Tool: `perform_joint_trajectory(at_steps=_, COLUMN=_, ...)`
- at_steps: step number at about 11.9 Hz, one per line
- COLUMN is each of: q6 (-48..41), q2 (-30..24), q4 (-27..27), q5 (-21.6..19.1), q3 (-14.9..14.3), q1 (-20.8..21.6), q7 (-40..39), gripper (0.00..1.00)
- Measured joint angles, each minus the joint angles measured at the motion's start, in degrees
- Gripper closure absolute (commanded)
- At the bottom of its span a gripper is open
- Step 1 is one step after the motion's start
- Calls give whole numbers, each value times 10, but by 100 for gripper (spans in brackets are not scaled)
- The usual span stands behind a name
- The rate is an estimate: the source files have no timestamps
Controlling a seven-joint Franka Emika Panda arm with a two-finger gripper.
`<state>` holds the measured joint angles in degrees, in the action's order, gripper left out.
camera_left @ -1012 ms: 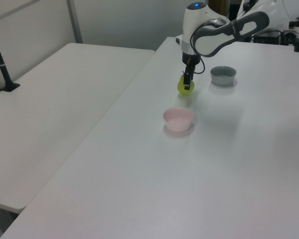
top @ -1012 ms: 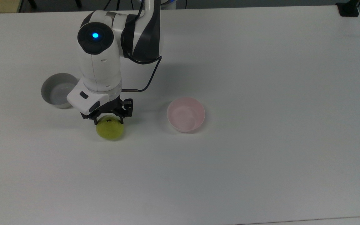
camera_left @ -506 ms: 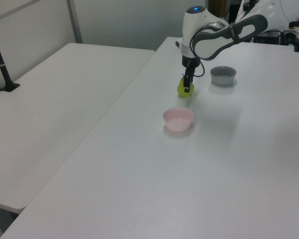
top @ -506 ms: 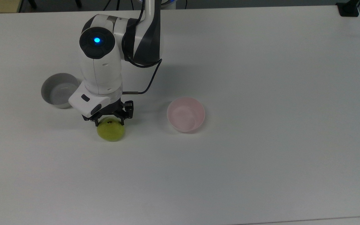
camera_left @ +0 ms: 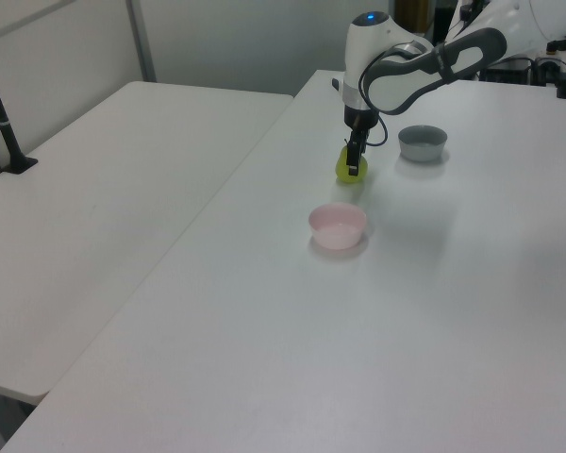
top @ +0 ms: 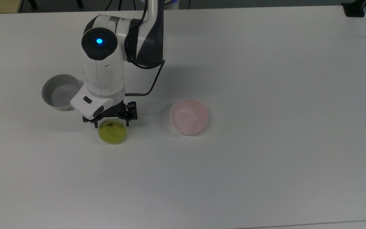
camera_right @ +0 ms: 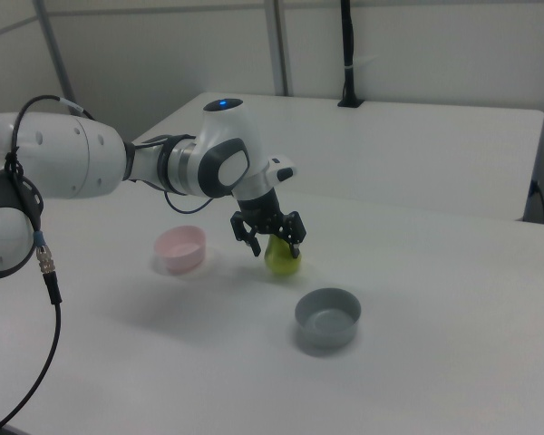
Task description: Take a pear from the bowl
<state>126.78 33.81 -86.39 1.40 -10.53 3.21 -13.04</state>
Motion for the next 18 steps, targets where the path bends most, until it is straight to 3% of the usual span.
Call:
perform_joint_trajectory(at_steps=7, q6=-18, q2=-32, q4=8, q5=0, q3=1, q1=1, q7=5, gripper=0)
perform_joint_trajectory(at_steps=14, q6=-203, q2=-173, q4=12, q5=0, q3=2, q1=64, q7=80, gripper=0)
perform_joint_trajectory(at_steps=18, q6=-274, q2=-219, q4=11, q5=1, q3=3, q1=92, q7=114, gripper=0)
